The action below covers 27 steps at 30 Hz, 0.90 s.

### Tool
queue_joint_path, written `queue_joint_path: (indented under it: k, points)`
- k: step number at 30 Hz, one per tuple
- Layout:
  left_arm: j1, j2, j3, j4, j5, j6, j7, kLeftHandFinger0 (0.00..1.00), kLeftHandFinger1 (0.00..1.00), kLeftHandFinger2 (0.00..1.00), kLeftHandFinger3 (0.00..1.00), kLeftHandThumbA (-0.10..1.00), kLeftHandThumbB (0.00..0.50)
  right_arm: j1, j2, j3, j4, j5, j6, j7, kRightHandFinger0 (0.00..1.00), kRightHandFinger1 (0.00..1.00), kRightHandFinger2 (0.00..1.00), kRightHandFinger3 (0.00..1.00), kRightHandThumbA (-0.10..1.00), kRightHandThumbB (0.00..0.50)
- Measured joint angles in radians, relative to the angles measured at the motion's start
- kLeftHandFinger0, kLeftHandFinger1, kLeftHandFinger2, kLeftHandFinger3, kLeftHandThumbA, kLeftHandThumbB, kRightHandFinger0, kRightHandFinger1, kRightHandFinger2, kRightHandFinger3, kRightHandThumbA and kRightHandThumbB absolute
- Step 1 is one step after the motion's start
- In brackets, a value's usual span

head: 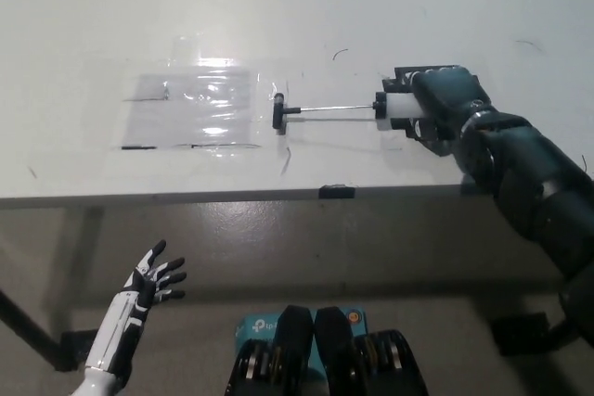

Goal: The robot uses right hand to pick up a small white air pumper and uses its left hand to compress it, and then puts it on the desk

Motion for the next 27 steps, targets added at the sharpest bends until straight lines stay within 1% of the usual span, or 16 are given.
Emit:
queue_joint_path:
  k: [1, 2, 4, 6, 8, 9, 10, 11, 13, 15, 16, 17, 20, 21, 23, 27]
  points:
    - [0.0, 0.0, 0.0, 0.0, -0.001, -0.001, 0.0, 0.8, 0.88, 0.91, 1.0, 1.0, 0.102, 0.007, -0.003, -0.008, -0.005, 0.001, -0.01, -0.008, 0.0, 0.48, 0.8, 0.89, -0.1, 0.104]
    - [0.0, 0.0, 0.0, 0.0, -0.001, -0.003, 0.0, 0.83, 0.9, 0.94, 1.0, 1.0, 0.087, 0.016, -0.009, -0.025, -0.016, 0.003, -0.022, -0.016, 0.0, 0.5, 0.8, 0.93, -0.1, 0.099]
    - [0.001, -0.004, 0.004, -0.003, -0.008, -0.011, 0.0, 0.93, 1.0, 1.0, 1.0, 1.0, 0.065, 0.053, -0.028, -0.069, -0.081, 0.012, -0.045, -0.021, 0.03, 0.53, 0.81, 0.96, -0.1, 0.109]
    - [0.002, -0.01, 0.01, -0.019, -0.017, -0.013, 0.001, 0.99, 1.0, 1.0, 1.0, 1.0, 0.063, 0.088, -0.046, -0.097, -0.159, 0.016, -0.055, -0.02, 0.04, 0.53, 0.81, 0.97, -0.1, 0.112]
    - [0.002, -0.016, 0.02, -0.042, -0.024, -0.013, 0.001, 1.0, 1.0, 1.0, 1.0, 1.0, 0.089, 0.126, -0.064, -0.118, -0.249, 0.019, -0.056, -0.014, 0.05, 0.54, 0.82, 0.97, -0.1, 0.11]
    - [0.002, -0.02, 0.023, -0.056, -0.028, -0.013, 0.001, 1.0, 1.0, 1.0, 1.0, 1.0, 0.146, 0.146, -0.073, -0.126, -0.294, 0.019, -0.056, -0.01, 0.01, 0.45, 0.71, 0.88, -0.1, 0.095]
    - [0.002, -0.022, 0.026, -0.072, -0.032, -0.013, 0.001, 1.0, 1.0, 1.0, 1.0, 1.0, 0.127, 0.166, -0.08, -0.135, -0.339, 0.019, -0.056, -0.005, 0.07, 0.53, 0.81, 0.96, -0.1, 0.106]
    - [0.002, -0.023, 0.028, -0.087, -0.035, -0.012, 0.002, 1.0, 1.0, 1.0, 1.0, 1.0, 0.126, 0.182, -0.085, -0.142, -0.373, 0.019, -0.055, 0.0, 0.07, 0.54, 0.82, 0.98, -0.1, 0.102]
    - [0.0, -0.027, 0.035, -0.117, -0.038, -0.012, 0.003, 1.0, 1.0, 1.0, 1.0, 1.0, 0.12, 0.218, -0.097, -0.152, -0.454, 0.019, -0.05, 0.014, 0.09, 0.56, 0.84, 0.99, -0.1, 0.12]
    - [-0.004, -0.03, 0.041, -0.138, -0.039, -0.011, 0.004, 1.0, 1.0, 1.0, 1.0, 1.0, 0.112, 0.25, -0.108, -0.158, -0.528, 0.018, -0.045, 0.028, 0.09, 0.56, 0.84, 0.99, -0.1, 0.122]
    - [-0.007, -0.031, 0.045, -0.147, -0.04, -0.01, 0.006, 1.0, 1.0, 1.0, 1.0, 1.0, 0.129, 0.268, -0.113, -0.16, -0.563, 0.018, -0.042, 0.036, 0.08, 0.56, 0.83, 0.99, -0.1, 0.129]
    - [-0.011, -0.033, 0.05, -0.159, -0.041, -0.01, 0.006, 1.0, 1.0, 1.0, 1.0, 1.0, 0.125, 0.289, -0.119, -0.162, -0.613, 0.018, -0.039, 0.045, 0.07, 0.54, 0.82, 0.97, -0.1, 0.136]
    - [-0.033, -0.036, 0.065, -0.182, -0.044, -0.007, 0.006, 1.0, 1.0, 1.0, 1.0, 1.0, 0.108, 0.345, -0.133, -0.163, -0.73, 0.017, -0.026, 0.076, 0.06, 0.53, 0.8, 0.96, -0.1, 0.139]
    - [-0.042, -0.036, 0.069, -0.187, -0.044, -0.006, 0.006, 1.0, 1.0, 1.0, 1.0, 1.0, 0.097, 0.357, -0.136, -0.163, -0.763, 0.017, -0.022, 0.086, 0.04, 0.51, 0.78, 0.92, -0.1, 0.147]
    - [-0.068, -0.037, 0.077, -0.198, -0.045, -0.001, 0.006, 1.0, 1.0, 1.0, 1.0, 1.0, 0.065, 0.39, -0.143, -0.163, -0.842, 0.017, -0.014, 0.108, 0.03, 0.5, 0.77, 0.89, -0.1, 0.161]
    - [-0.131, -0.038, 0.085, -0.204, -0.045, 0.012, 0.006, 1.0, 1.0, 1.0, 1.0, 1.0, 0.107, 0.442, -0.152, -0.163, -0.994, 0.017, 0.006, 0.156, 0.0, 0.47, 0.73, 0.85, -0.1, 0.171]
